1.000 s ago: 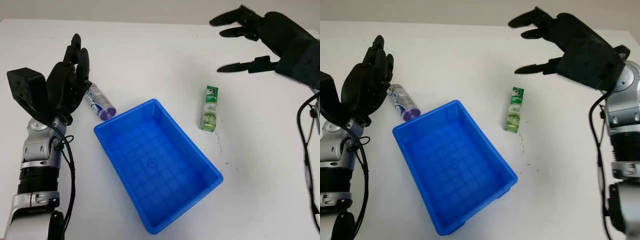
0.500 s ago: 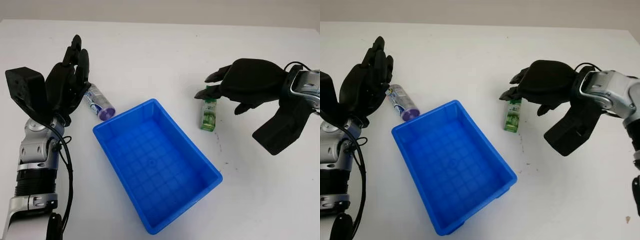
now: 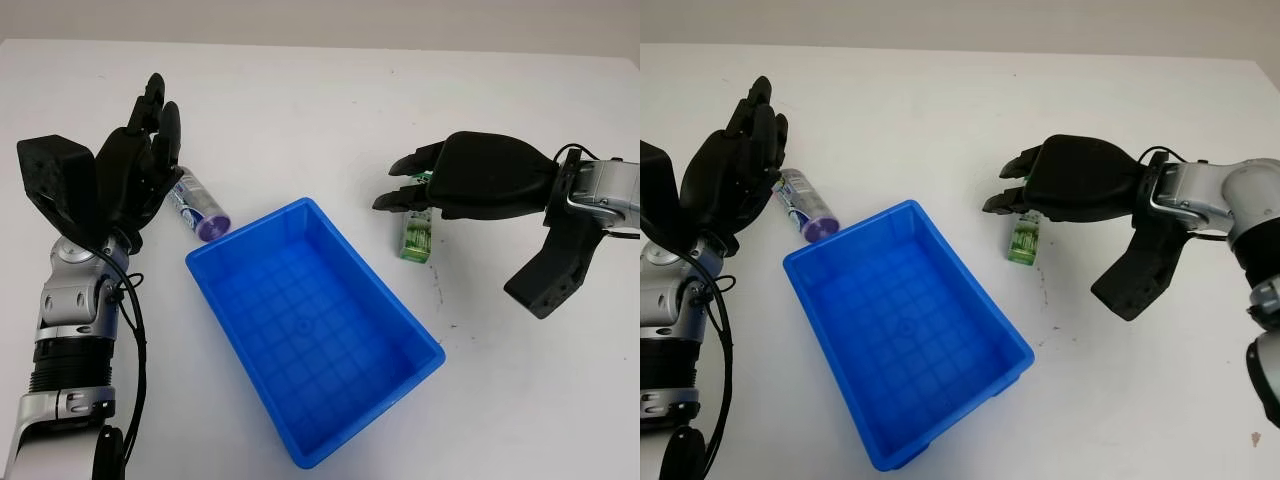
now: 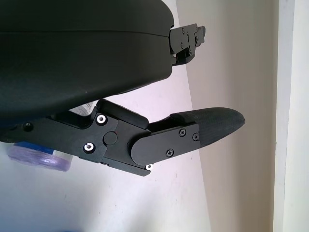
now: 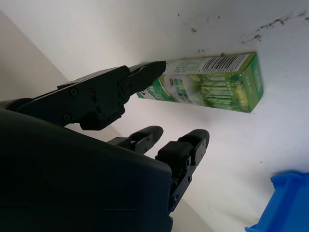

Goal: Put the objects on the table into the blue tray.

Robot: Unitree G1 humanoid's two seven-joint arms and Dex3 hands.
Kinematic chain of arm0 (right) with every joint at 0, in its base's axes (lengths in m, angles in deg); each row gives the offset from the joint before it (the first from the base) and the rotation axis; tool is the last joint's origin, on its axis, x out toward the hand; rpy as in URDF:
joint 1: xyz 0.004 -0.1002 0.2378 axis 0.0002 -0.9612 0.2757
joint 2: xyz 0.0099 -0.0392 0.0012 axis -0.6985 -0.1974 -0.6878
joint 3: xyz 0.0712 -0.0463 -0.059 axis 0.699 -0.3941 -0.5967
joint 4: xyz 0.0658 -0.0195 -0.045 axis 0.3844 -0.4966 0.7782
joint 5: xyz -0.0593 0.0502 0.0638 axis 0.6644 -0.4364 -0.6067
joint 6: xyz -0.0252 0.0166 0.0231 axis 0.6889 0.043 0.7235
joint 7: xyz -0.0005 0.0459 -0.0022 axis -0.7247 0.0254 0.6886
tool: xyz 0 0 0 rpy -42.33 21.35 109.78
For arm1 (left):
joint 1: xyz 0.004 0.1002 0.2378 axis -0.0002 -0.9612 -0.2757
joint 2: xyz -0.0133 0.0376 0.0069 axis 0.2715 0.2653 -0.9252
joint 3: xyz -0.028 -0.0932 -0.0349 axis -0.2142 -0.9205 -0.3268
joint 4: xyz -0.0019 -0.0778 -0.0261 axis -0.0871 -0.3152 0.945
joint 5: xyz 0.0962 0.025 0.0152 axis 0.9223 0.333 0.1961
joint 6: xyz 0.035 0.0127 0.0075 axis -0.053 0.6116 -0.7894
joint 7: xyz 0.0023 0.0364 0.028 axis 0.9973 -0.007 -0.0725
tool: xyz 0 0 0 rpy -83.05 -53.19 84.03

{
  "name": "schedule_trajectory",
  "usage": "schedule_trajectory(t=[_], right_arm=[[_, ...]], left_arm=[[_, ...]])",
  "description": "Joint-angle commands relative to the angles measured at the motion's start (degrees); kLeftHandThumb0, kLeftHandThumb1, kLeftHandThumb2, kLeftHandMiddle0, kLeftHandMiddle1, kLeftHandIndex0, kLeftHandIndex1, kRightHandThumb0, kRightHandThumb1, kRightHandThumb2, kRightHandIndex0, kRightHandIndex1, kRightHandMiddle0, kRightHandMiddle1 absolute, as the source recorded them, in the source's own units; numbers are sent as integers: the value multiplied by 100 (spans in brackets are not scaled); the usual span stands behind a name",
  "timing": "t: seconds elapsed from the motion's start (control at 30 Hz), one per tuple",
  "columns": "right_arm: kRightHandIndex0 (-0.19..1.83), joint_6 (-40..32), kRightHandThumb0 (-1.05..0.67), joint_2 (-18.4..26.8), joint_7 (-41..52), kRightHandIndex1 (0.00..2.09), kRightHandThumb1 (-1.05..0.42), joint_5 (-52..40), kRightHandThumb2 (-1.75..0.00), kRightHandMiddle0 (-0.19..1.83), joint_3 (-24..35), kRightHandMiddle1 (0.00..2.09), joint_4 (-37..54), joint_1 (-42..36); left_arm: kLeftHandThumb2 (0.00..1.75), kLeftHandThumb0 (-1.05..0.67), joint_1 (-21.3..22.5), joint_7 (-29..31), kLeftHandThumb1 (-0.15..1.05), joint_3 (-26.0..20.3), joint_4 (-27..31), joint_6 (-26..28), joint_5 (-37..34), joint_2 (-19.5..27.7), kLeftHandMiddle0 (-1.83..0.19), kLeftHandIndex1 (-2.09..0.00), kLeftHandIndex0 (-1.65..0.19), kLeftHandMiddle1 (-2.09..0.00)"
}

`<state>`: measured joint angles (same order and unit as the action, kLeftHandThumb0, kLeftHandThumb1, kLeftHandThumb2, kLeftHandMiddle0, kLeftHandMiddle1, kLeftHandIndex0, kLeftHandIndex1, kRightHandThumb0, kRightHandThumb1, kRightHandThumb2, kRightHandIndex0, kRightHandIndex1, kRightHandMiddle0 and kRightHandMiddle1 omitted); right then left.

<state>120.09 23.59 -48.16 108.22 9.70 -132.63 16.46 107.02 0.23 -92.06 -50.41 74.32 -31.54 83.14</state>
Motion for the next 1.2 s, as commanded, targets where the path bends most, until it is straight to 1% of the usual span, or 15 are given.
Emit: schedule_trajectory(t=[0.0,0.1,0.27,0.47,0.5,0.53,0.57,0.6,0.63,0.67,0.7,0.73,0.77,0.9,1.17], right_arm=[[51,16,-6,27,119,6,-87,-7,-6,49,-97,5,-58,104],[50,54,-2,30,296,6,-89,-86,-7,49,-127,4,-83,89],[54,109,-1,18,-23,7,-88,-22,-6,51,-295,6,-283,9],[64,20,-15,-14,-393,12,-89,198,-6,59,-591,10,-441,-71],[68,-67,-18,-48,-690,14,-89,328,-6,64,-686,12,-499,-86],[69,-134,-27,-76,-935,58,-89,434,-6,70,-767,46,-552,-88],[59,-273,-30,-120,-1287,90,-89,595,-5,63,-883,74,-623,-94],[55,-417,-37,-165,-1550,137,-90,725,-6,59,-985,101,-699,-91],[64,-537,-46,-210,-1702,180,-95,786,-6,52,-1046,152,-776,-83],[77,-637,-51,-252,-1767,194,-100,769,-7,50,-1062,180,-854,-83],[92,-691,-54,-279,-1792,202,-102,737,-11,53,-1075,194,-912,-75],[101,-726,-55,-327,-1651,205,-103,542,-14,56,-973,202,-989,-90],[111,-730,-57,-374,-1441,208,-104,316,-22,64,-859,206,-1069,-89],[111,-828,-53,-514,-1022,209,-105,-437,-29,66,-477,209,-1284,-47],[102,-1000,-47,-679,-774,209,-105,-1377,-16,73,107,209,-1264,292]], left_arm=[[68,-76,-1,0,105,12,123,18,22,72,19,0,19,0],[68,-76,-12,-8,105,9,179,69,19,77,19,0,19,0],[68,-76,11,47,105,9,139,37,8,84,19,0,19,0],[68,-76,14,23,105,15,133,38,25,76,19,0,19,0],[68,-76,13,29,105,12,140,40,18,79,19,0,19,0],[68,-76,12,34,105,9,146,42,13,82,19,0,19,0],[68,-76,11,44,105,8,152,46,8,89,19,0,19,0],[68,-76,5,53,105,8,165,51,8,97,19,0,19,0],[68,-76,-1,61,105,5,173,54,5,103,19,0,19,0],[68,-76,-6,61,105,-2,187,69,-4,103,19,0,19,0],[68,-76,-9,60,105,-8,198,80,-10,101,19,0,19,0],[68,-76,-19,61,105,-17,214,93,-21,101,19,0,19,0],[68,-76,-28,50,105,-25,232,111,-24,101,19,0,19,0],[68,-76,-52,62,105,-38,261,125,-34,113,19,0,19,0],[68,-77,-20,105,105,-17,186,96,-4,130,19,0,19,0]])
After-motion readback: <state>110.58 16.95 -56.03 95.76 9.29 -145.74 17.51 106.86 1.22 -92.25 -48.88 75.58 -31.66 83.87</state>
